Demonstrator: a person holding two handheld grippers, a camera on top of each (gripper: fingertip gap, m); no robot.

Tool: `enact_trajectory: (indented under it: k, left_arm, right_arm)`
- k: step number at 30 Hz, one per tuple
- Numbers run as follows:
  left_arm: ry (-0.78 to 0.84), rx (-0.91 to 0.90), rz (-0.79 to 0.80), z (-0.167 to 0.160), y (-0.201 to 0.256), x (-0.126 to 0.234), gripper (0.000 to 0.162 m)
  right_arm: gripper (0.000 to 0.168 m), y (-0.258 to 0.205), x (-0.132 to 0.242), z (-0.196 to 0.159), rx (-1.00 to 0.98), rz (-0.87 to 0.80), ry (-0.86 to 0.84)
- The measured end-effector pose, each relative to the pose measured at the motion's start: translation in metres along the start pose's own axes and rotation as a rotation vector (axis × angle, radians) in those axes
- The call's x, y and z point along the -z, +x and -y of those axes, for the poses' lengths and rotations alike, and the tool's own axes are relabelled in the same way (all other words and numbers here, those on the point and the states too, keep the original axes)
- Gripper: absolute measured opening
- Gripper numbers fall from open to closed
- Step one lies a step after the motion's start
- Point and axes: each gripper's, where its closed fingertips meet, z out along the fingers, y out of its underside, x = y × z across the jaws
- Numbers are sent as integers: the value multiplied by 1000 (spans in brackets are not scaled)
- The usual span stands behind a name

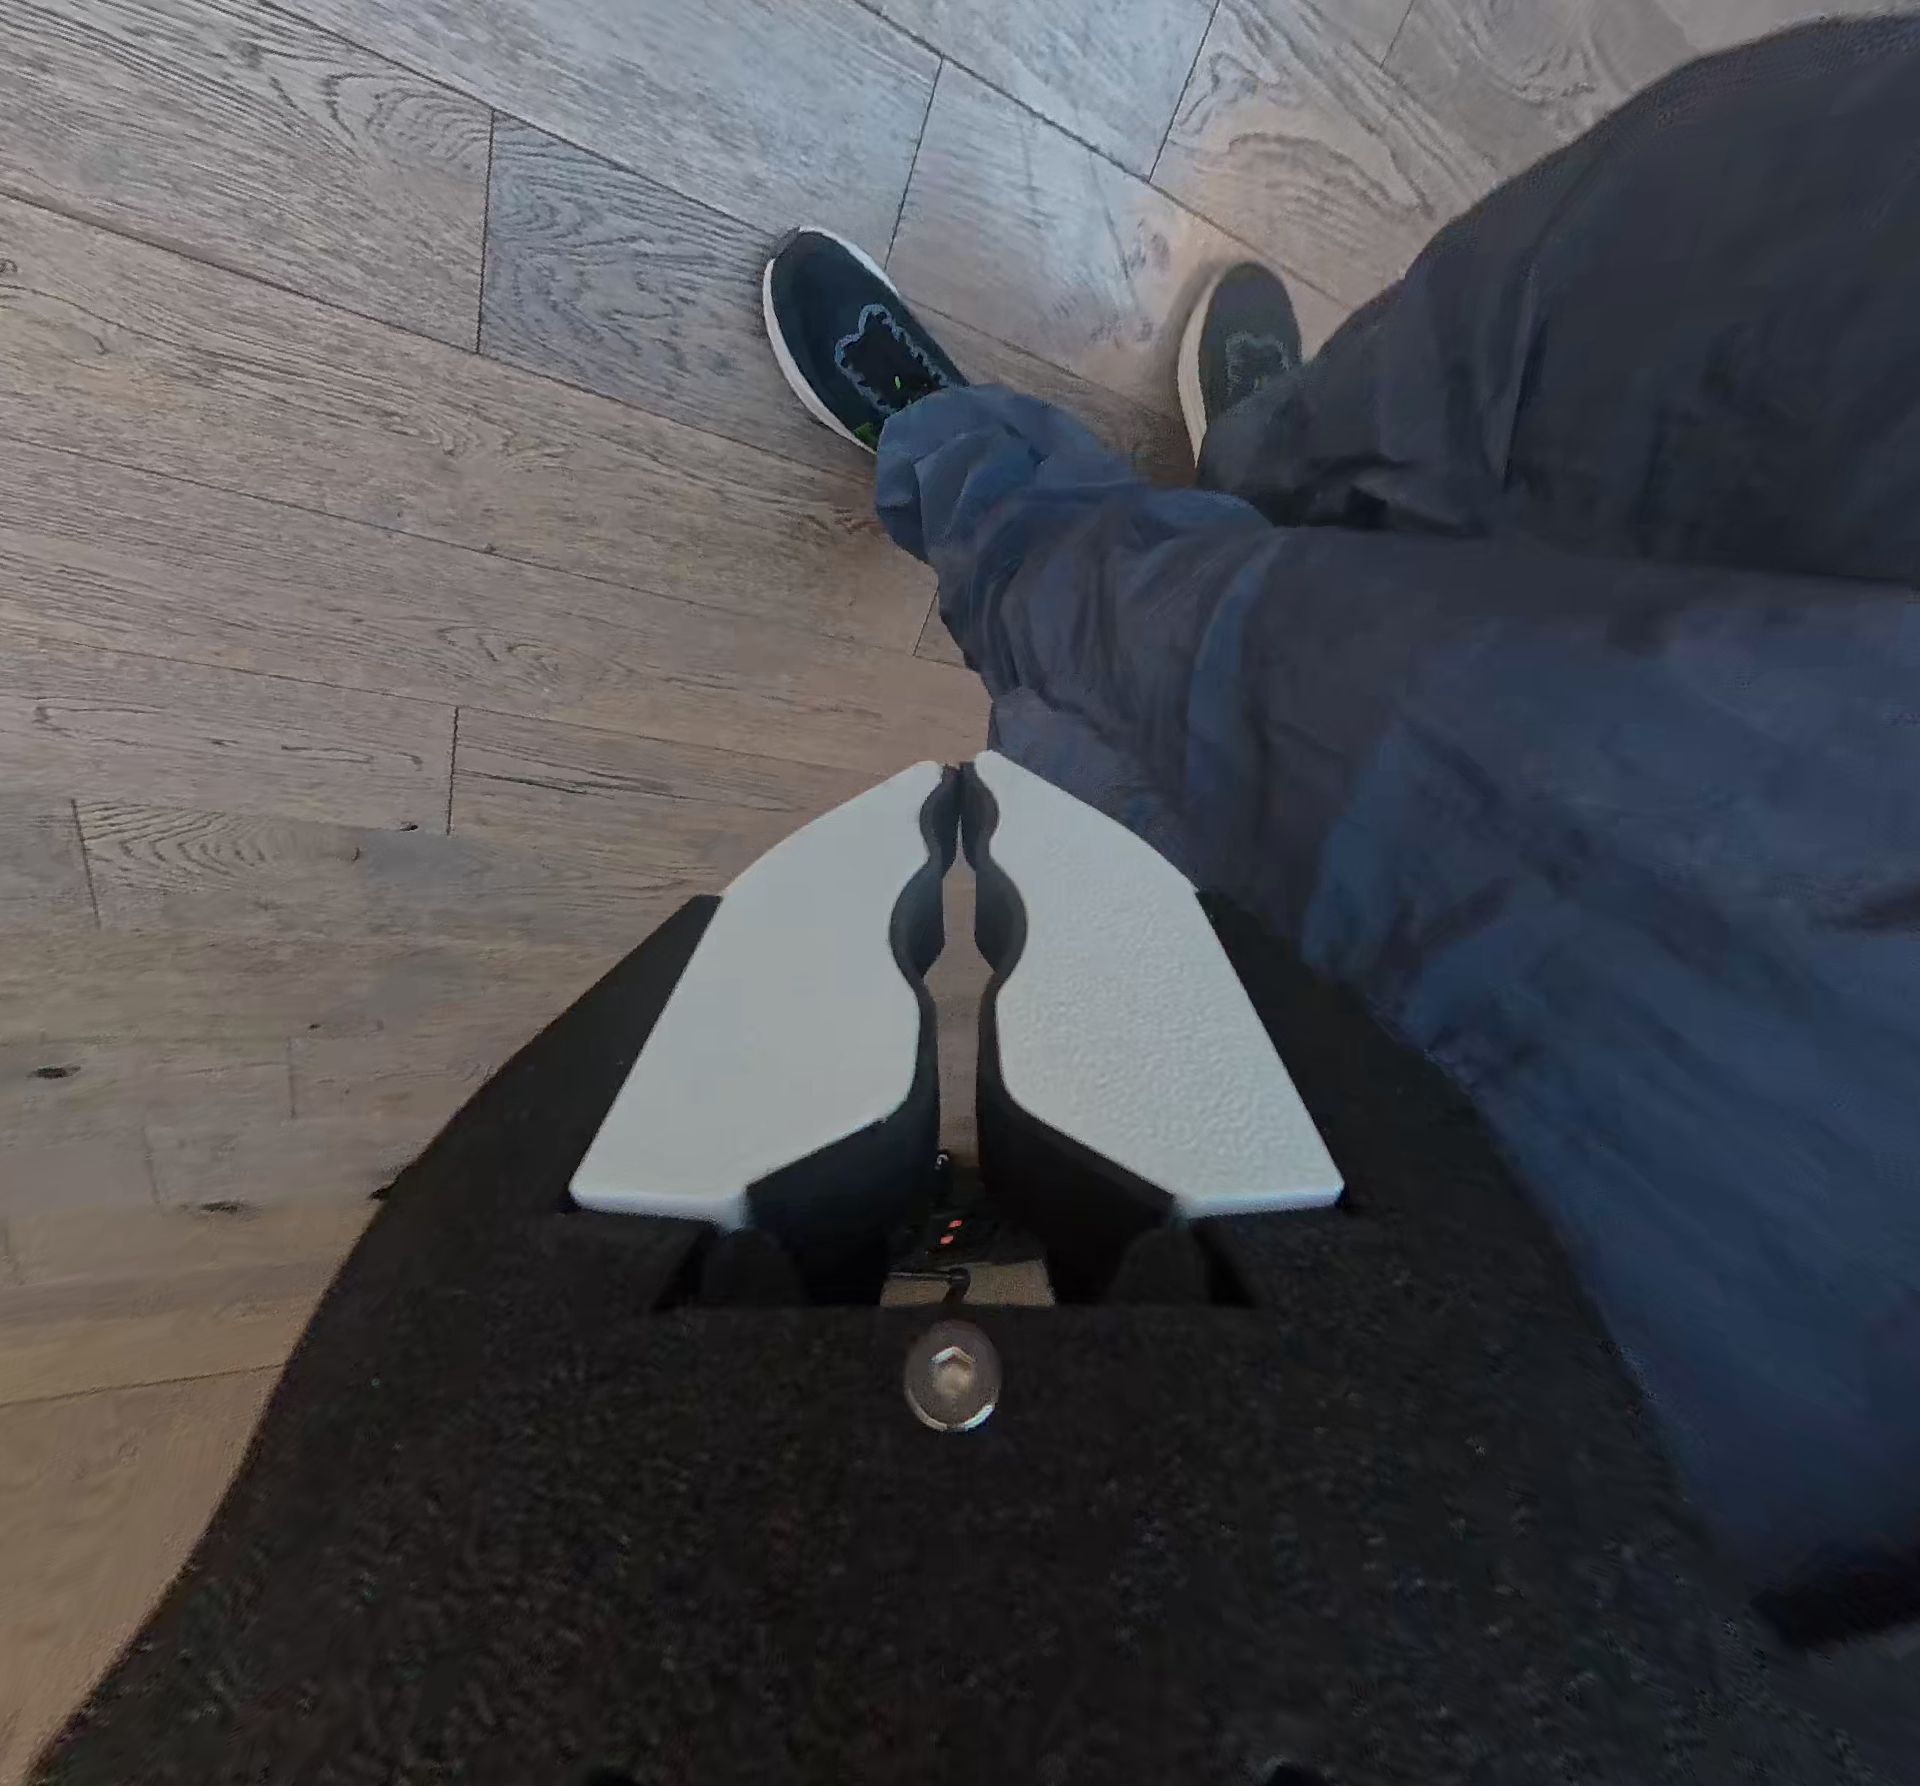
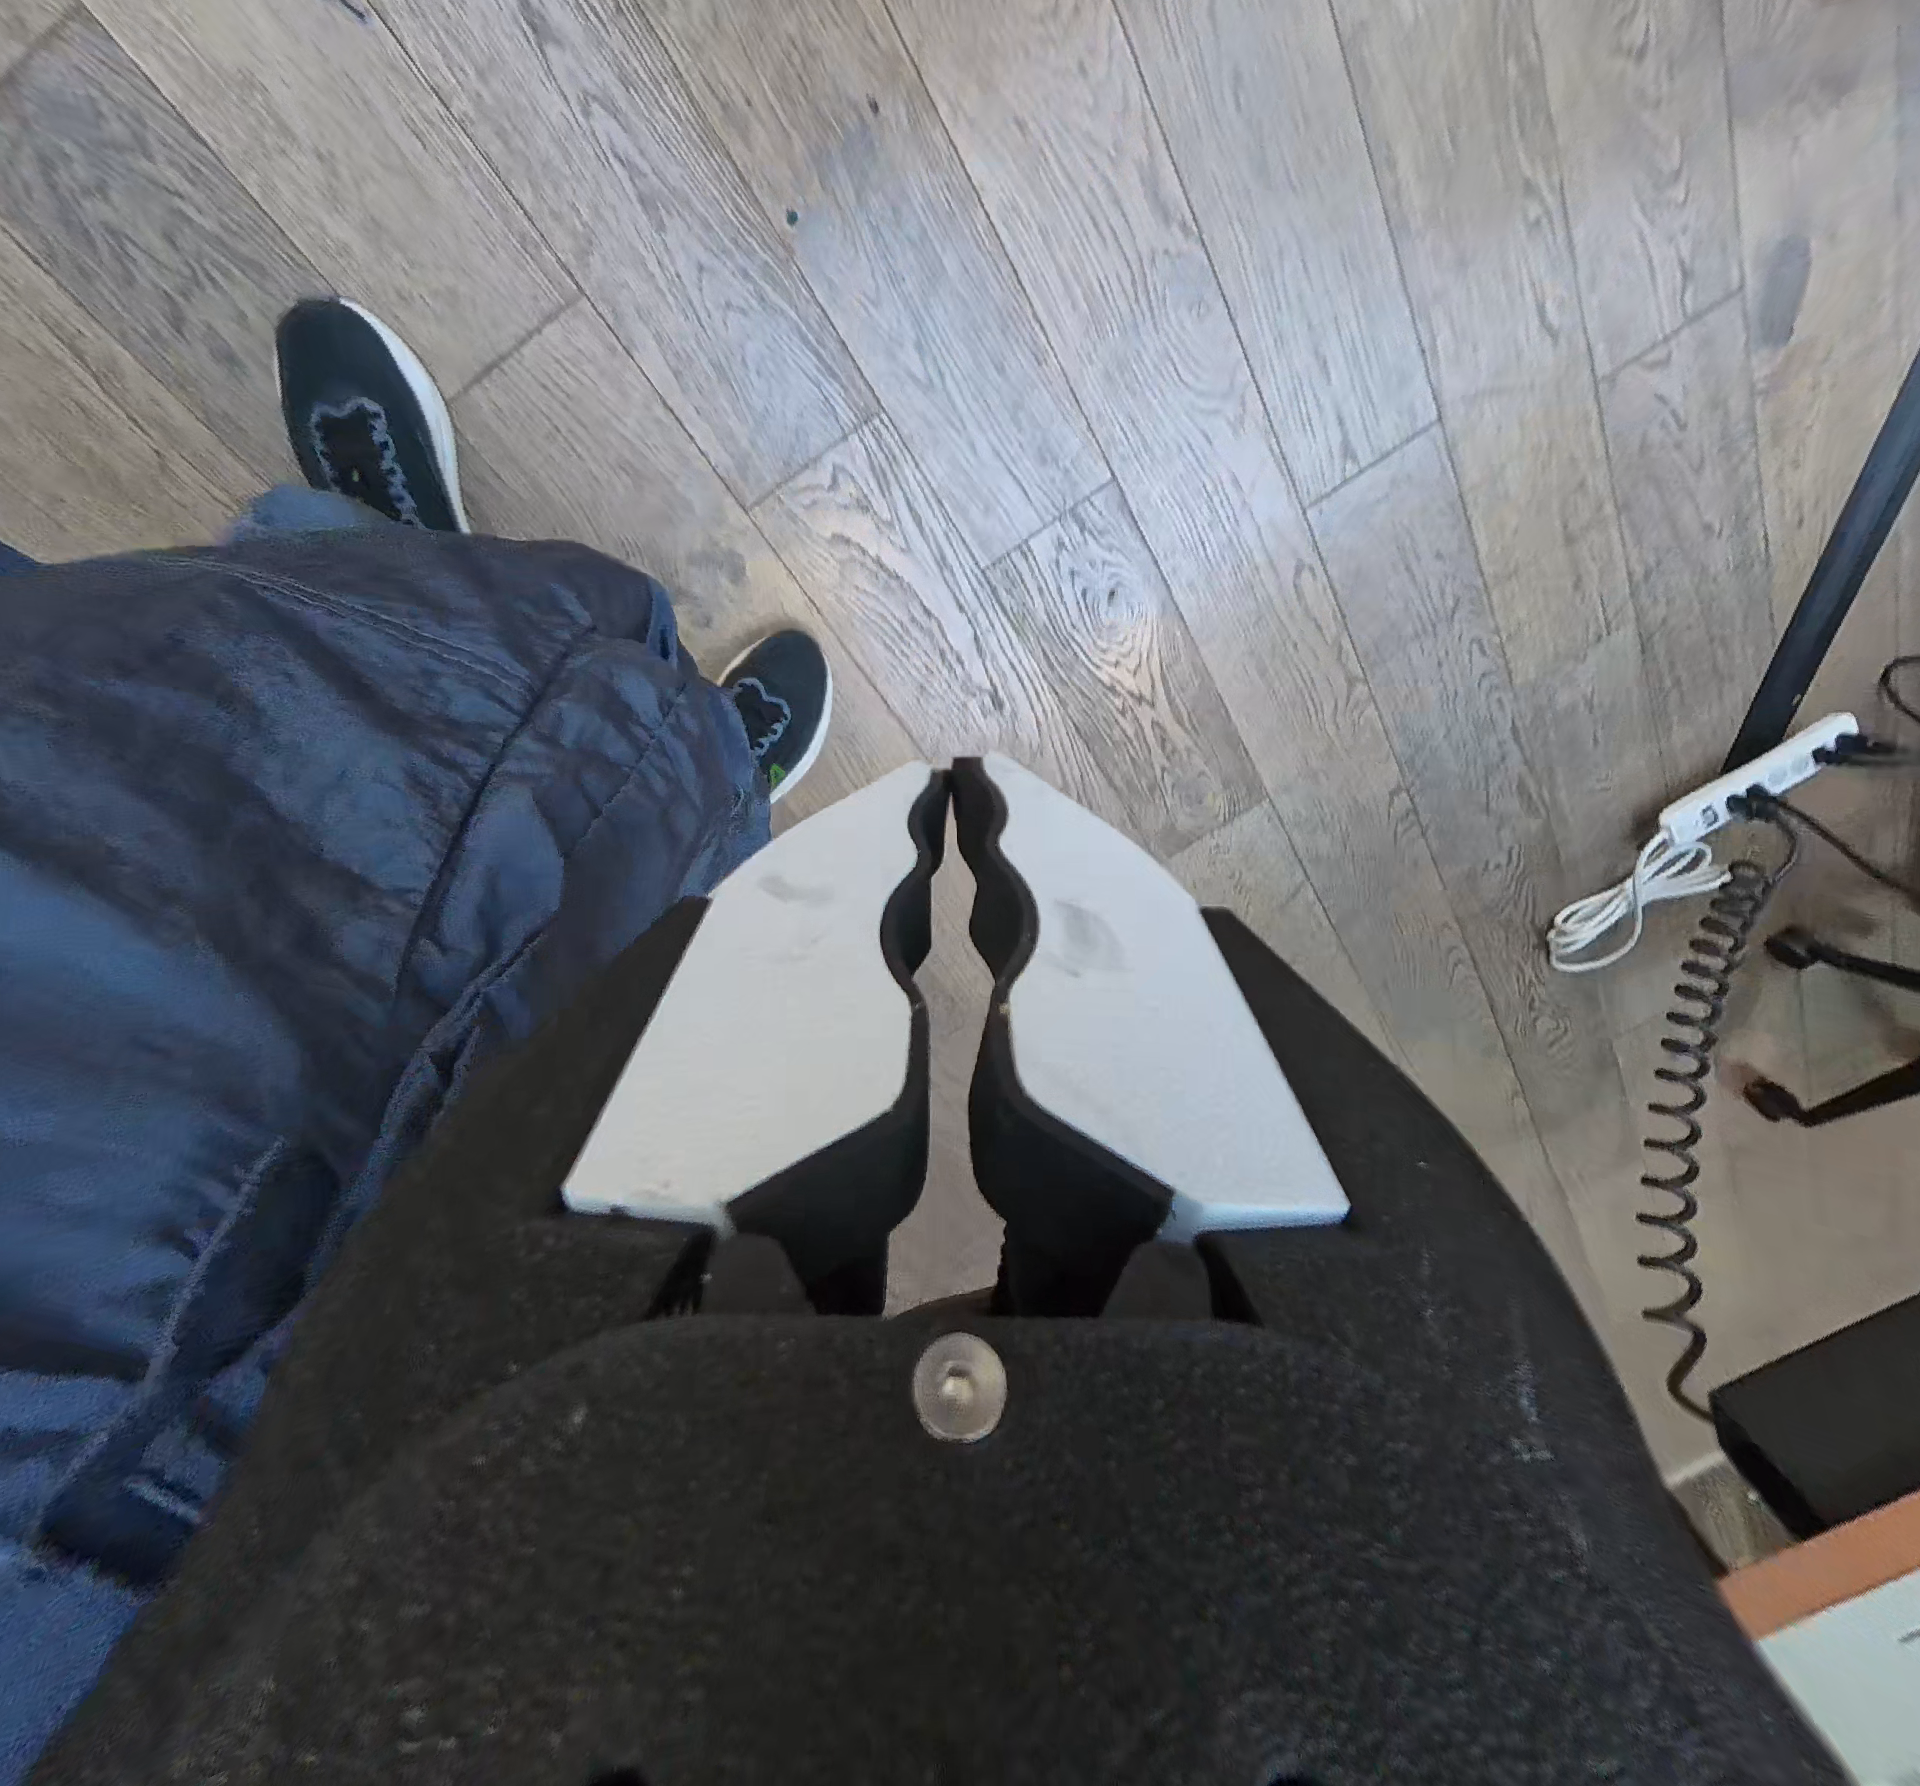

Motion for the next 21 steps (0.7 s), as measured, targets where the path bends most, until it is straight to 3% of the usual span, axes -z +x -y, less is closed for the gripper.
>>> enact_trajectory:
  k: [4,11,16,21]
  left_arm:
    - [12,37,-30,3,-9,-3,0]
    - [-3,96,-92,31,12,-25,0]
    - [5,85,-70,85,17,-20,0]
    - [90,121,-48,169,6,6,0]
  right_arm:
    - [2,-6,13,64,96,-8,96]
    - [2,10,6,121,230,-32,73]
    - [2,41,-23,135,261,-1,-25]
    - [2,78,-44,165,230,41,-91]
